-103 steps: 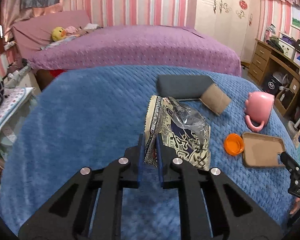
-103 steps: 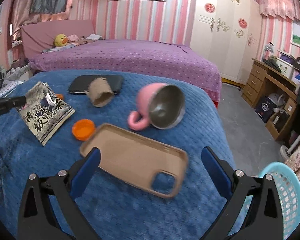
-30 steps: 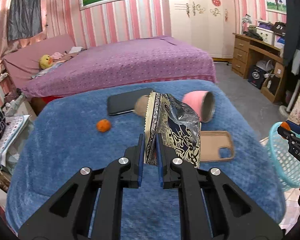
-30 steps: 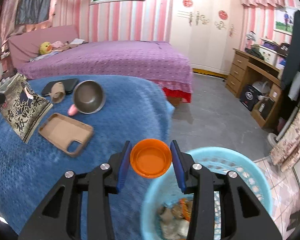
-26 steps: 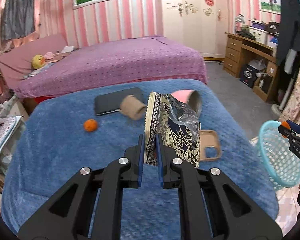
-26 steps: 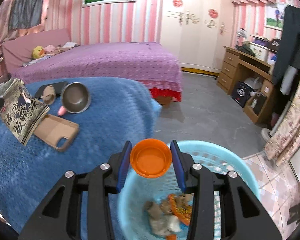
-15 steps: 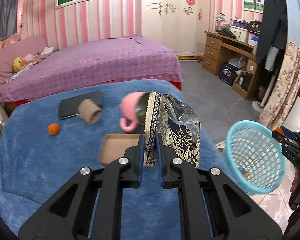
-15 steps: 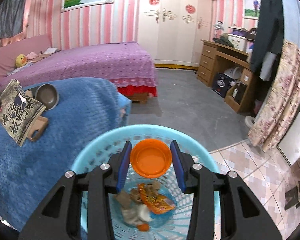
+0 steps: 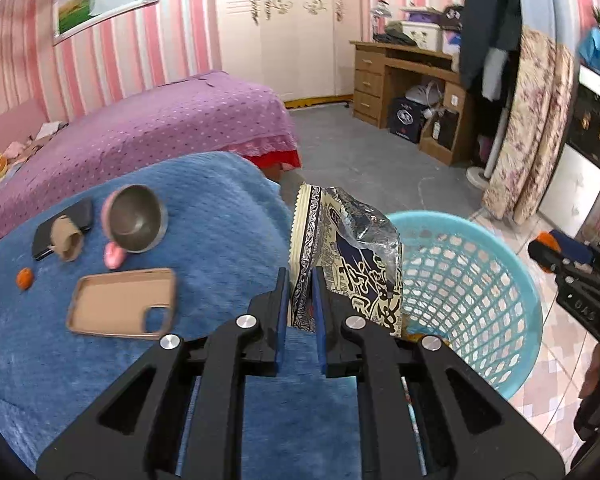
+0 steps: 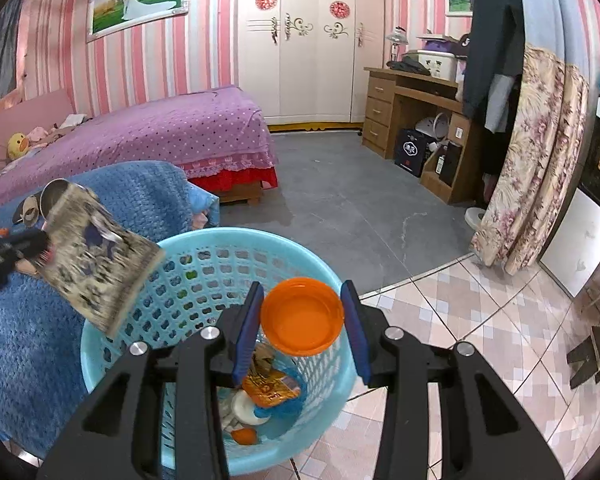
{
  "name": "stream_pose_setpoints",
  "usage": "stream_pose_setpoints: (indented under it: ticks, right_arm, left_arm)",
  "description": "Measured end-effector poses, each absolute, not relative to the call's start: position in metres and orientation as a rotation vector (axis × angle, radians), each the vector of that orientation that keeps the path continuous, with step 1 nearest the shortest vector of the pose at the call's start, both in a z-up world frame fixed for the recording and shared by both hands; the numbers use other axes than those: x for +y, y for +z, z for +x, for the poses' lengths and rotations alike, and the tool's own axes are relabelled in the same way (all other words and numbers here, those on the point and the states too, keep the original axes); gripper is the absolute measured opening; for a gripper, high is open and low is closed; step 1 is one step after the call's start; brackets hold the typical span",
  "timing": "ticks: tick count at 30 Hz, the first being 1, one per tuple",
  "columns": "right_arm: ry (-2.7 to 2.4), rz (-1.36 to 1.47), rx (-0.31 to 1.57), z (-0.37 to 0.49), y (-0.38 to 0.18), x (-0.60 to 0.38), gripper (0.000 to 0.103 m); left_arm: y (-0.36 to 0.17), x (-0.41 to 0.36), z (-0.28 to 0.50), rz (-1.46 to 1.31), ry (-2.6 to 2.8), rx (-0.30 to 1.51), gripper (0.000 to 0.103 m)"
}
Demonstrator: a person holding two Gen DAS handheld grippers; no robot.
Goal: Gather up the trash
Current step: 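Open the left gripper over the basket while the right opens to drop the lid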
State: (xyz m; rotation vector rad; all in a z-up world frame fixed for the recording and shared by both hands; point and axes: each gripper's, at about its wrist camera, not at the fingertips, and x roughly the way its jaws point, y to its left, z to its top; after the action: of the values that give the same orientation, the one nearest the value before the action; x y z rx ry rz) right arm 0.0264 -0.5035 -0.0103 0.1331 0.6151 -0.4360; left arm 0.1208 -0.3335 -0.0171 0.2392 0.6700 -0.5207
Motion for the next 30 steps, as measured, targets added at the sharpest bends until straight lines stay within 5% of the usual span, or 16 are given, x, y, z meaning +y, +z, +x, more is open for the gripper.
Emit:
stream_pose_setpoints:
  ticks: [4,7,13,19,30]
  right_arm:
    - [-0.439,0.153,0.615,0.020,-0.016,-0.508,0.040]
    - [-0.440,0.163,0.619,0.016,-0.020,-0.511,0.040]
    - [-0.444,0.184,0.621,0.015,-0.028,-0.515,0.040]
    - [-0.429,0.185,0.615,0.023,-0.031,-0.509,0.040]
    - [-0.383,0.159,0.595,0.058,-0.024,-0.485,0.040]
  left_arm:
    - [-0.031,-0.354,0.116,0.271,-0.537,0.684,0.019]
    - [-0.038,-0.358,0.118,0.264,-0.534,0.703,0.060]
    - [-0.034,-0.344,0.122,0.237,-0.477,0.674,0.088]
    - [-0.018,-0.325,0.123,0.241,-0.420,0.609,0.097]
    - [-0.009,-0.282,0.136,0.217,-0.355,0.589,0.097]
